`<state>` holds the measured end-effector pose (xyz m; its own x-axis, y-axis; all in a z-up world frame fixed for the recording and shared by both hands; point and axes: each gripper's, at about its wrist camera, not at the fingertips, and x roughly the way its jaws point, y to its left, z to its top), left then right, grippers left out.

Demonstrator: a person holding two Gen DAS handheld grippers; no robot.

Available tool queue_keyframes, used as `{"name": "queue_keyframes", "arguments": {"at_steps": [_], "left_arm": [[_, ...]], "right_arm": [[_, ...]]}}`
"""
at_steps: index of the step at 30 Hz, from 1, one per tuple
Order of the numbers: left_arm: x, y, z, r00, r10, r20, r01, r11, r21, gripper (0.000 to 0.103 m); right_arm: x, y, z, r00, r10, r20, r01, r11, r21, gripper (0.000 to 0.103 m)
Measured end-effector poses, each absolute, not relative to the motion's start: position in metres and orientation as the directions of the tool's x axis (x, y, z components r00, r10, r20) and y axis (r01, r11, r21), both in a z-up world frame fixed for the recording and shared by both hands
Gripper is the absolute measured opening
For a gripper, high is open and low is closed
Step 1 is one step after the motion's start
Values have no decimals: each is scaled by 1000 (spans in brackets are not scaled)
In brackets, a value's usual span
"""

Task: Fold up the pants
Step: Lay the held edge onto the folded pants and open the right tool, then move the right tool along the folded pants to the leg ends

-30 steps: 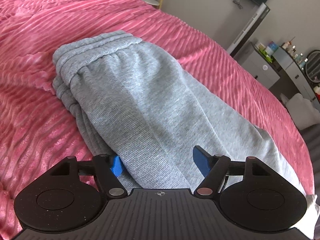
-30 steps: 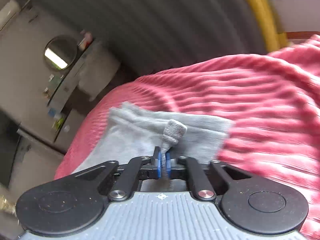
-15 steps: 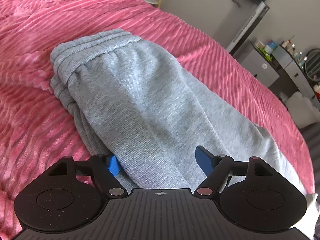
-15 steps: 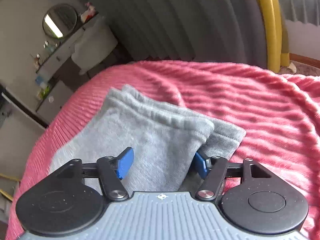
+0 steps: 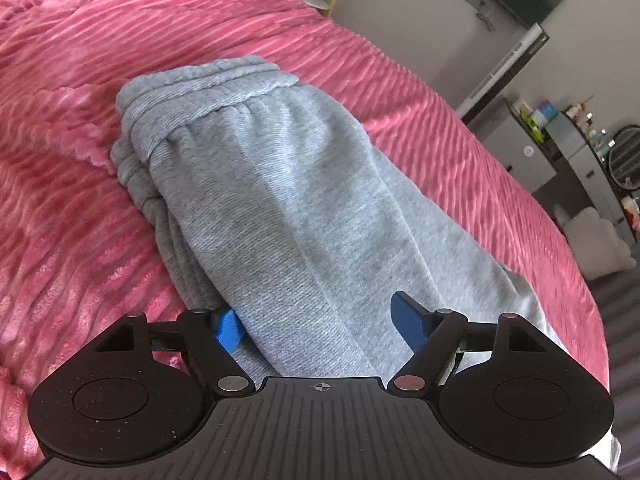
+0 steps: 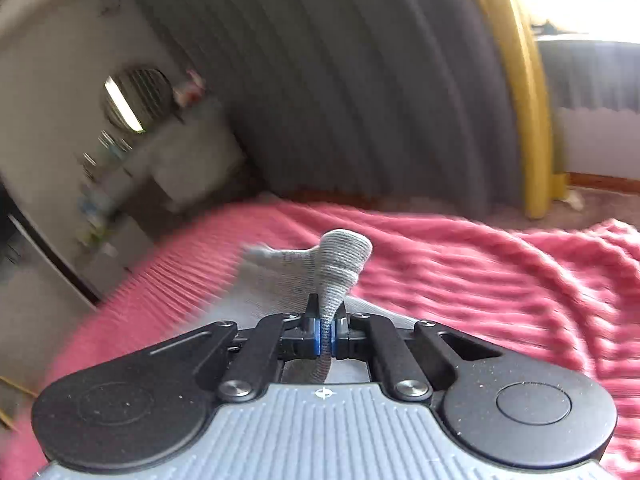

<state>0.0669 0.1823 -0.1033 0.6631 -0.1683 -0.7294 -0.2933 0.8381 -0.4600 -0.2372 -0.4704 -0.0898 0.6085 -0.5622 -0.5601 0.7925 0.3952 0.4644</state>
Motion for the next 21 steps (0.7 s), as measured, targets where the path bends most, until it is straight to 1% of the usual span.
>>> {"name": "queue_keyframes", "arguments": {"at_steps": [2, 3, 4, 5, 6, 7, 8, 10, 11, 12, 13, 15, 16, 17, 18, 19, 20, 21], "left_arm": [[67, 180, -102, 660, -162, -733, -283, 851, -443, 81], [66, 180, -101, 659, -156, -735, -283, 854, -436, 81], [64, 179, -99, 661, -151, -735, -286, 855, -433, 81], [62, 179, -96, 666, -145, -731, -289, 854, -433, 81], [60, 178, -93, 675, -139, -725, -291, 852, -435, 81], [58, 178, -90, 686, -136, -715, -290, 850, -440, 81], [56, 178, -87, 699, -131, -703, -288, 849, -444, 81], [52, 175, -80, 721, -112, -683, -285, 851, -441, 81], [50, 172, -77, 737, -107, -668, -274, 856, -439, 81], [48, 169, -73, 749, -100, -655, -265, 860, -435, 81], [46, 166, -70, 761, -98, -641, -252, 866, -432, 81], [42, 160, -61, 787, -87, -611, -222, 884, -412, 82], [39, 157, -58, 799, -87, -595, -201, 894, -401, 83], [37, 154, -54, 810, -83, -580, -185, 903, -387, 83], [35, 152, -50, 819, -67, -569, -184, 910, -373, 83], [32, 152, -47, 829, -59, -556, -183, 911, -369, 83], [29, 153, -43, 844, -34, -535, -197, 908, -369, 83], [24, 155, -40, 864, 12, -503, -223, 905, -362, 84]], "right_arm": [[-226, -482, -121, 544, -501, -673, 838, 364, 407, 6], [-228, -482, -128, 554, -501, -665, 832, 358, 423, 6], [-231, -480, -124, 563, -521, -642, 827, 352, 439, 14], [-233, -477, -119, 559, -536, -633, 829, 339, 445, 20], [-235, -473, -111, 534, -563, -631, 845, 319, 430, 34], [-237, -469, -104, 504, -595, -626, 862, 304, 406, 40], [-239, -463, -95, 504, -620, -602, 861, 310, 402, 41], [-241, -452, -81, 558, -620, -552, 827, 361, 430, 42], [-239, -446, -75, 600, -605, -524, 798, 401, 451, 42], [-237, -438, -71, 653, -577, -490, 755, 452, 475, 47], [-231, -431, -69, 708, -527, -470, 706, 506, 495, 59], [-216, -420, -76, 791, -392, -471, 609, 580, 540, 70], [-208, -414, -84, 808, -333, -487, 580, 597, 554, 70], [-201, -409, -90, 805, -308, -508, 578, 603, 550, 71], [-193, -405, -99, 790, -283, -544, 587, 606, 537, 80], [-185, -403, -108, 766, -256, -589, 602, 606, 520, 86], [-179, -400, -118, 752, -244, -613, 608, 616, 501, 88], [-178, -397, -125, 755, -254, -604, 599, 641, 480, 95]]}}
